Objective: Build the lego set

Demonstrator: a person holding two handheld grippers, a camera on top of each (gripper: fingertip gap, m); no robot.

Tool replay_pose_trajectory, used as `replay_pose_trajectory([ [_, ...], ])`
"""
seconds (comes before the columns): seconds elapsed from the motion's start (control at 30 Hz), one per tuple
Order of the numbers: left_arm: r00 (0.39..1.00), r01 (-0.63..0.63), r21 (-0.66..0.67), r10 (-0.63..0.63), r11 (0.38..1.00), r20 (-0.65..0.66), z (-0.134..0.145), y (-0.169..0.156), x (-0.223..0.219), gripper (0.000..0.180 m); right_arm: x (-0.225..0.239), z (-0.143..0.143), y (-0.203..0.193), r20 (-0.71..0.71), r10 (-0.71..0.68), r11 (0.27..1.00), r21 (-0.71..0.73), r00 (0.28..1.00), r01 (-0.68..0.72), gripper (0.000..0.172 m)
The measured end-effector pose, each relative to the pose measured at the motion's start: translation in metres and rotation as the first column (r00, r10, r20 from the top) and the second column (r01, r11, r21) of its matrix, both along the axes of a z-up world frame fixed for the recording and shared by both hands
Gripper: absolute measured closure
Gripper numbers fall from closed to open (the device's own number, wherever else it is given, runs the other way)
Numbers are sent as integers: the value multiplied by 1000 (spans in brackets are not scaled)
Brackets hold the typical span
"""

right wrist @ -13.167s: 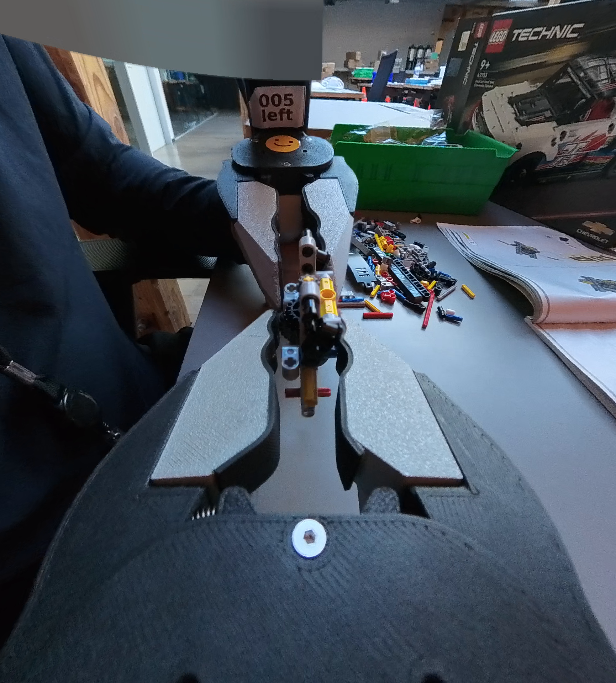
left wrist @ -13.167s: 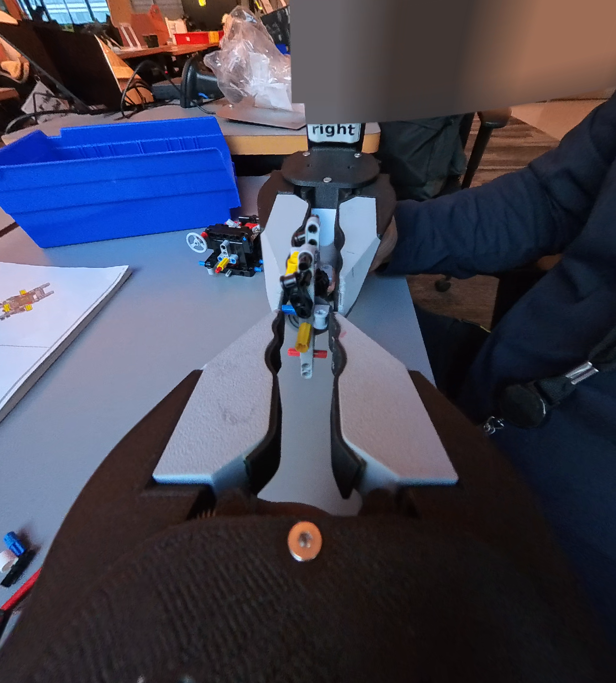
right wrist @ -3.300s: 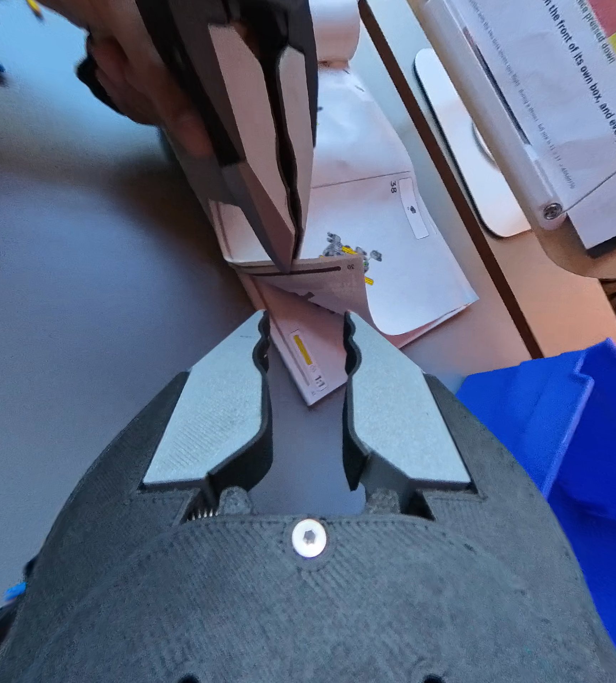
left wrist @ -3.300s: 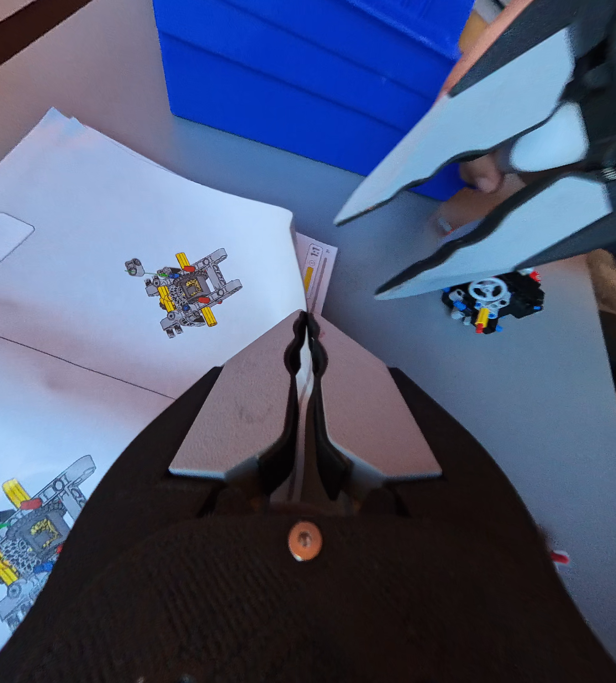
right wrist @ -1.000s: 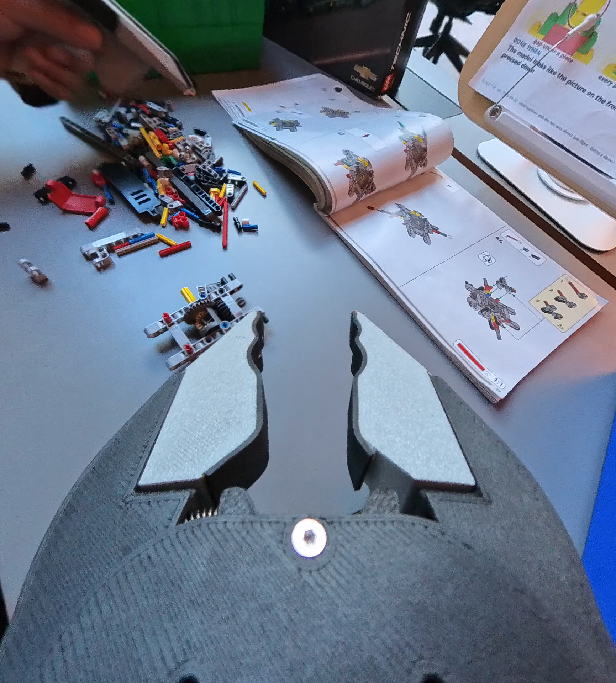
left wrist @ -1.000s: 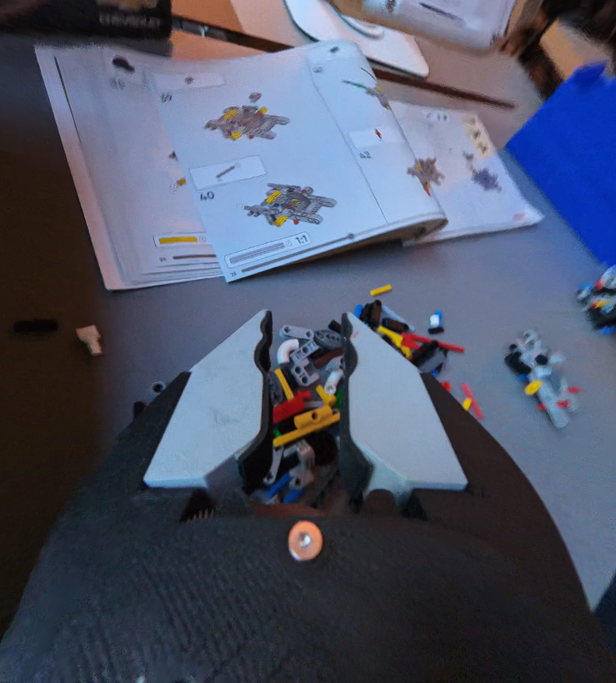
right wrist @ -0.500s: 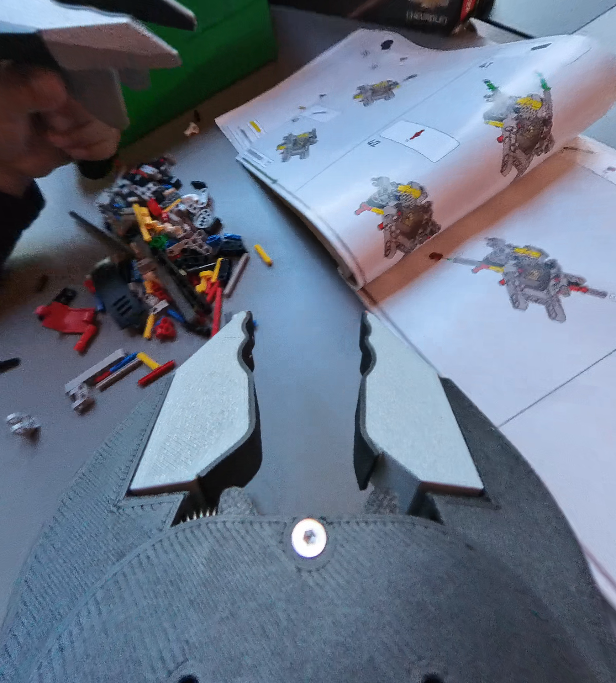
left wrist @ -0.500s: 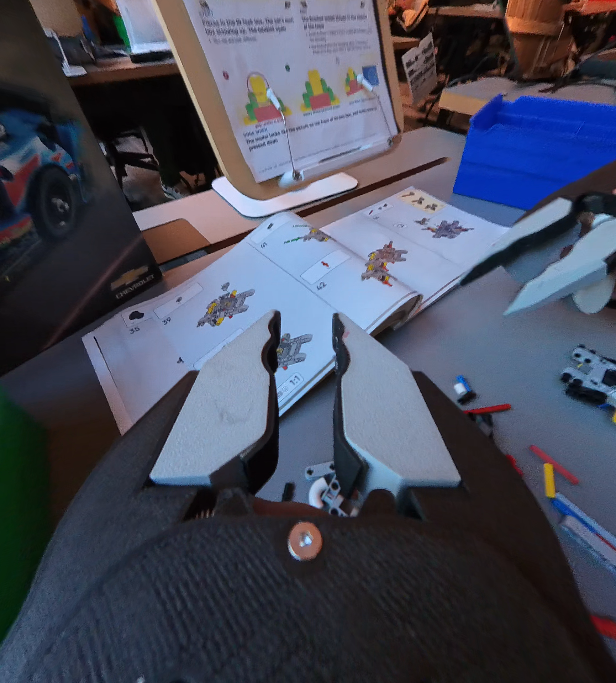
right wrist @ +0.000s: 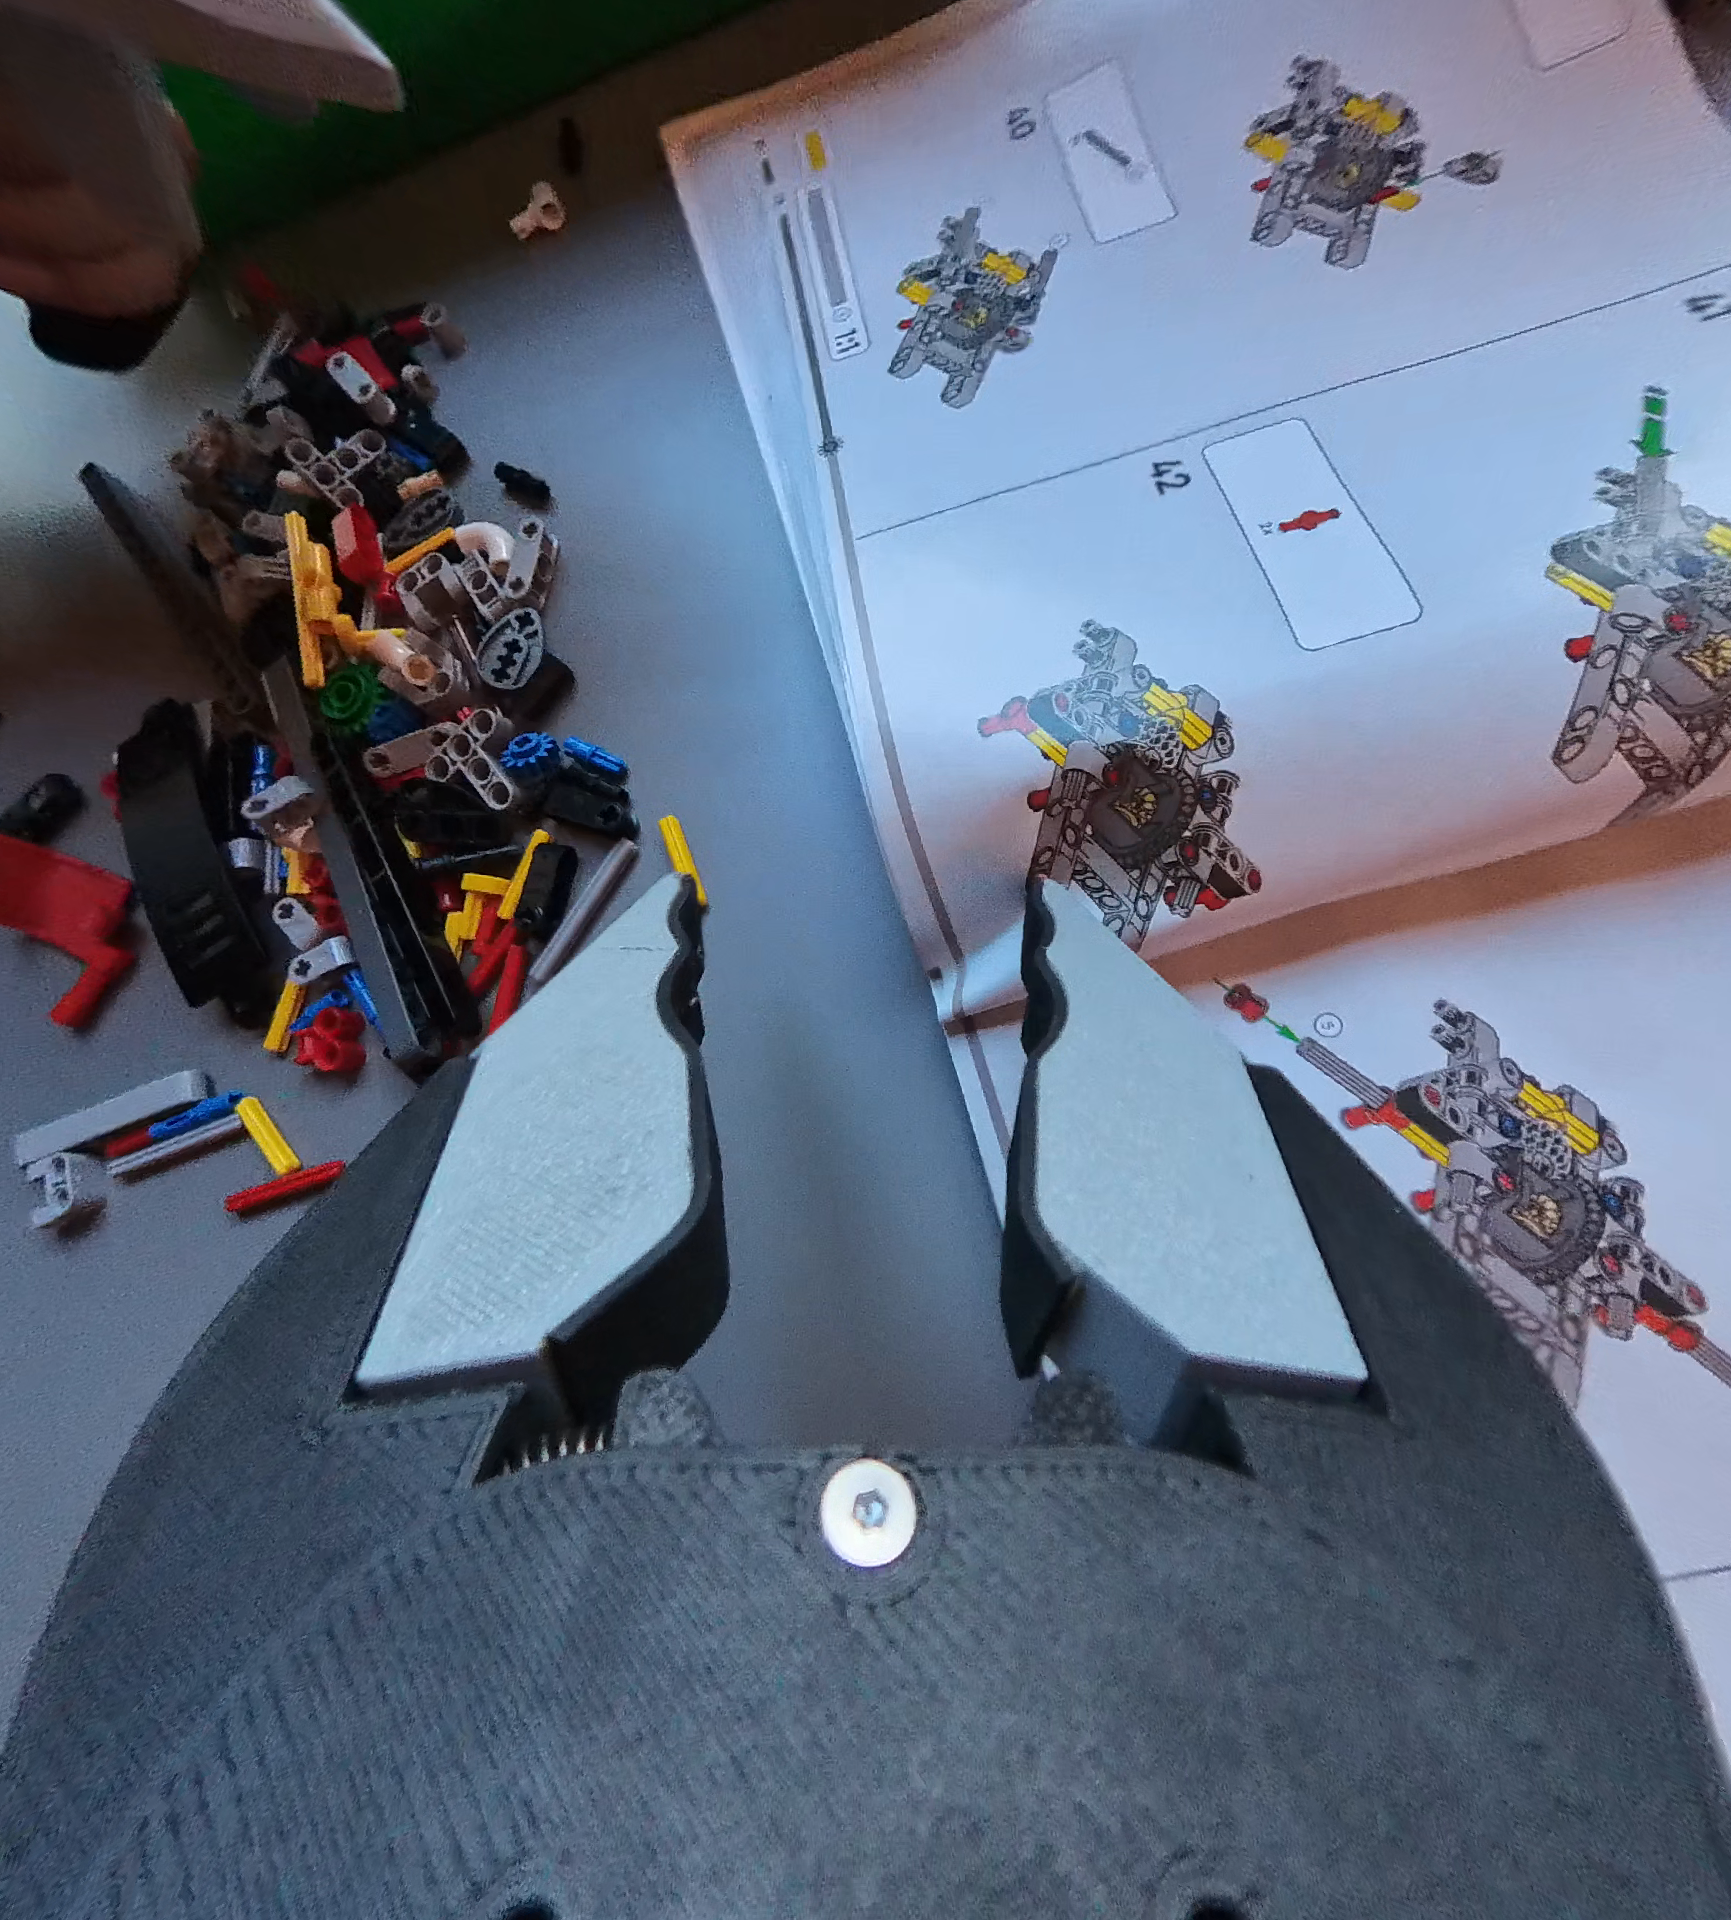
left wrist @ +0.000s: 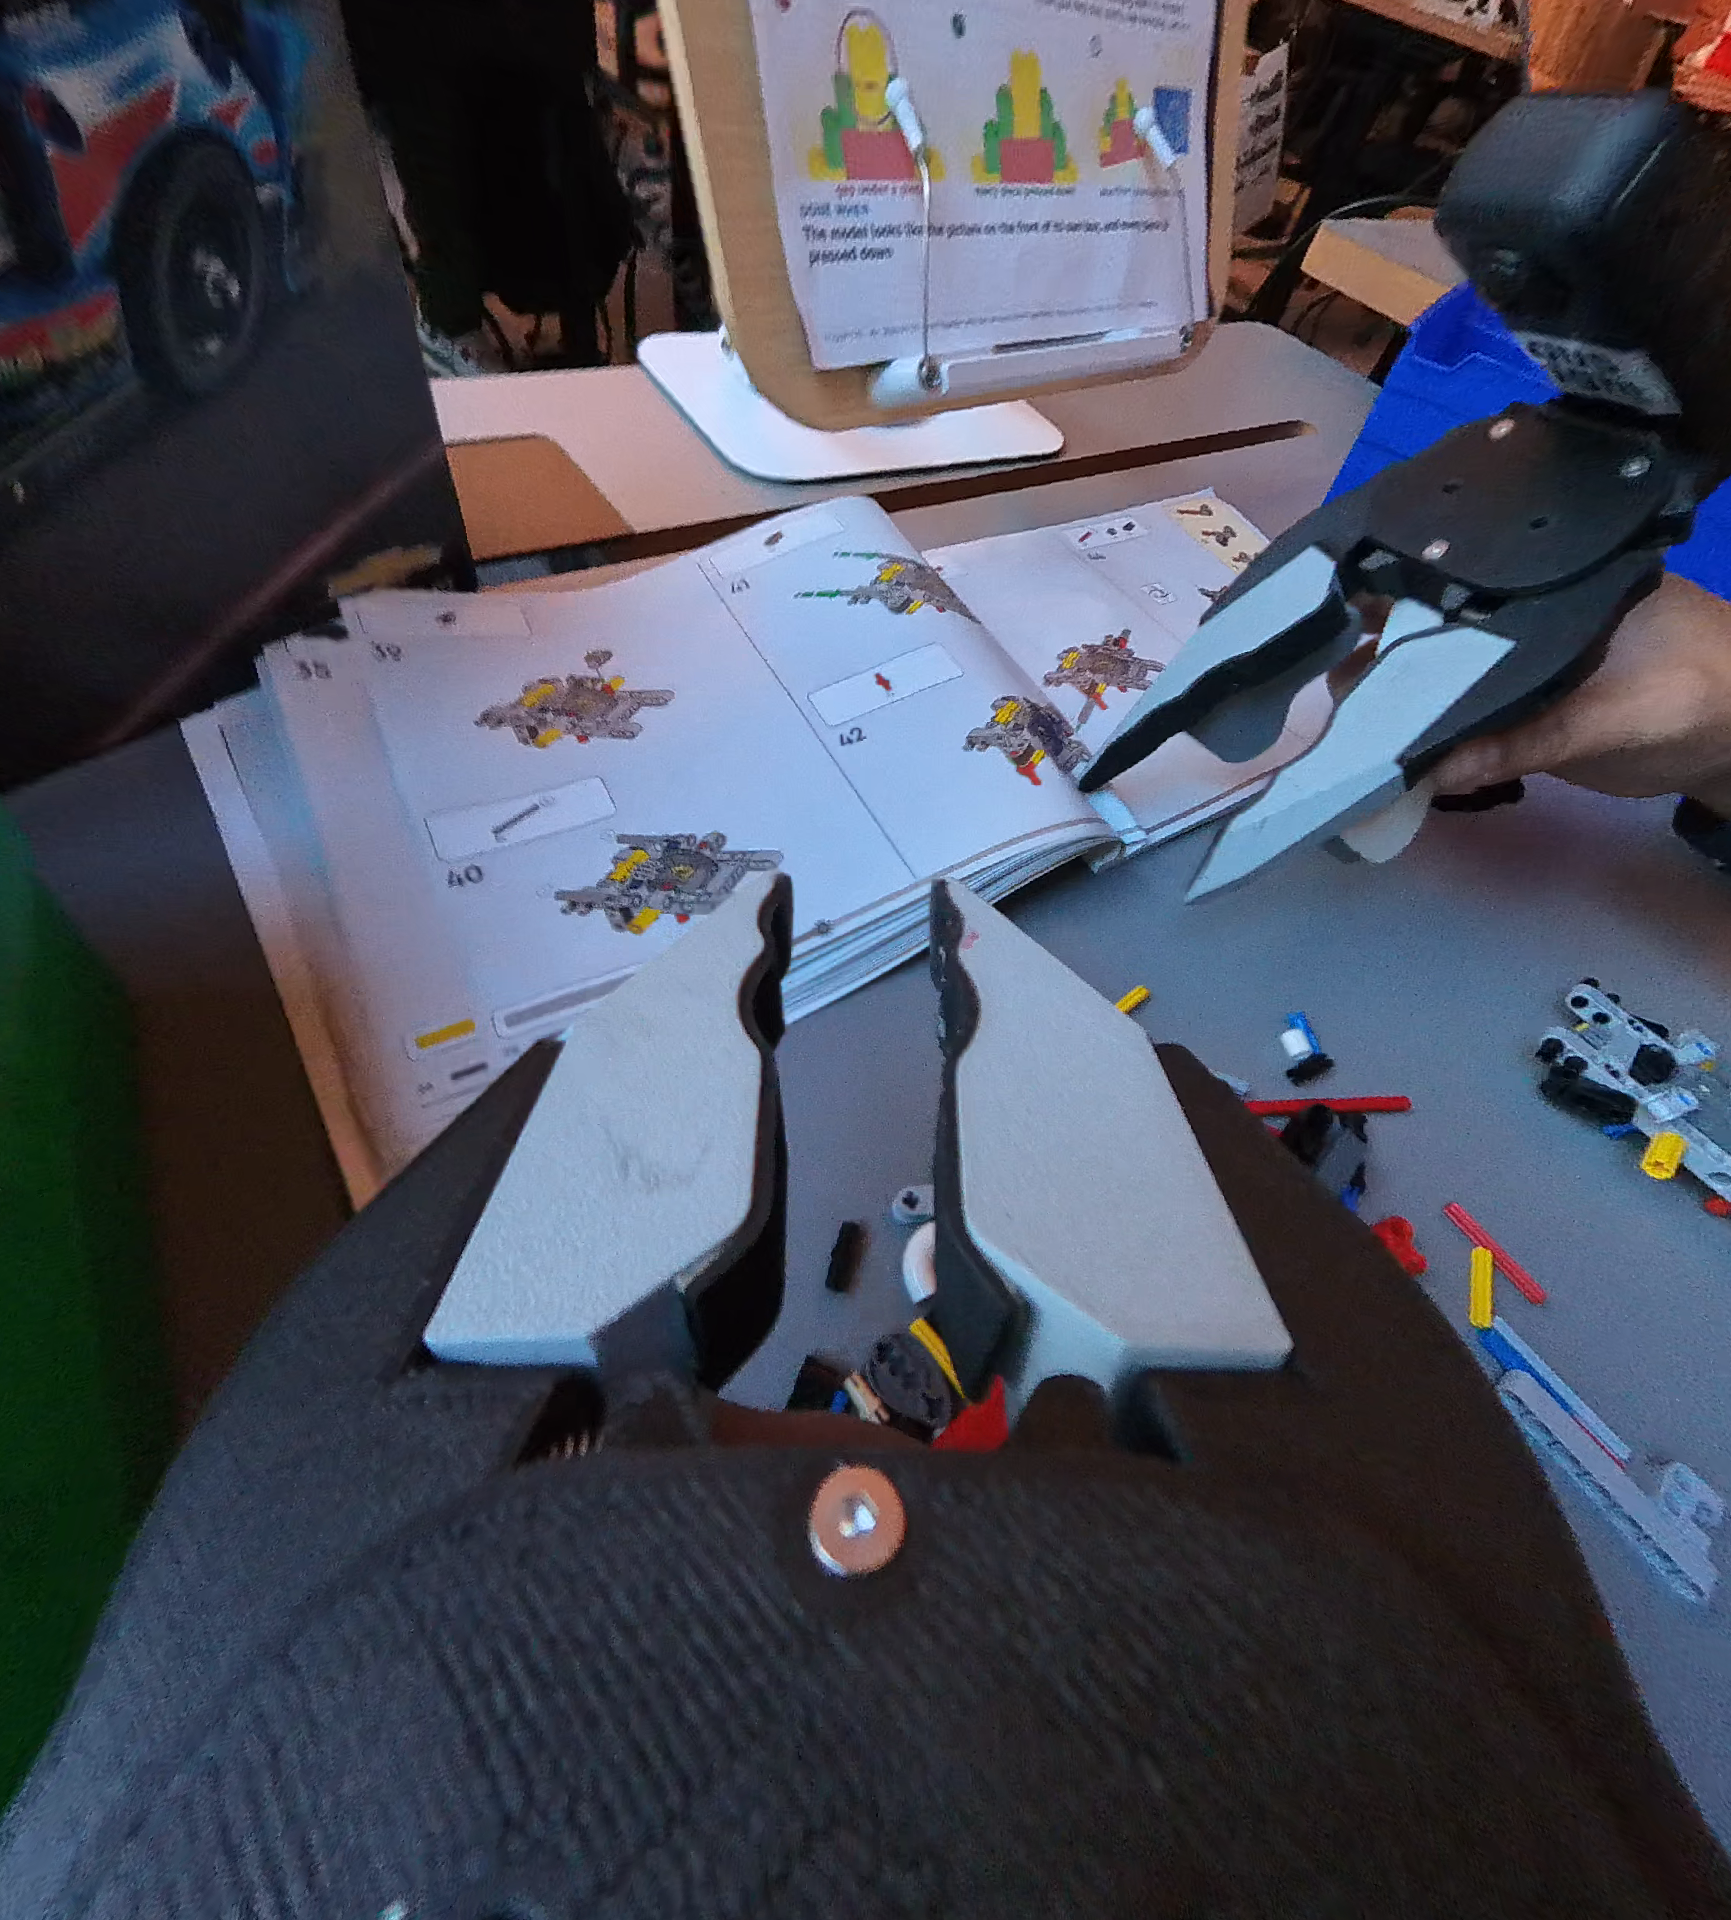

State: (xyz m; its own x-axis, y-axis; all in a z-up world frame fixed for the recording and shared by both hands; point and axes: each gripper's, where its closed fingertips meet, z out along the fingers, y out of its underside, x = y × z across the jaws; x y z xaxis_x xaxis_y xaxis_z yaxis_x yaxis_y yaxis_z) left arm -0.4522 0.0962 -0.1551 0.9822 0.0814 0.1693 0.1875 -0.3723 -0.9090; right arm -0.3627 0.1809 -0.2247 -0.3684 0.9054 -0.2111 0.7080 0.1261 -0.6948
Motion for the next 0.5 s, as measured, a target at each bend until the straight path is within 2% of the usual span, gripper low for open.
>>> replay_pose_trajectory([
  [0.13,1000,-7,-85,7,996,-7,-20,1,-2,157,11,4,1,45,63,998,19,997,-64,120],
  [0.23,1000,-7,-128,3,992,-30,-29,2,-1,155,10,19,29,-16,-5,995,97,1000,7,117],
  [0.3,1000,-2,-125,-2,992,-28,-30,4,2,155,4,33,41,-72,-71,997,14,995,72,105],
  [0.37,1000,-1,-116,-2,993,-24,-29,5,4,155,2,32,37,-58,-82,996,-44,995,79,87],
  [0.43,1000,-3,-112,0,994,-22,-28,6,4,155,0,17,36,-57,-108,987,112,992,114,73],
  [0.5,1000,-10,-111,7,994,-28,-28,5,2,155,-7,6,42,-92,-150,931,321,984,172,79],
])
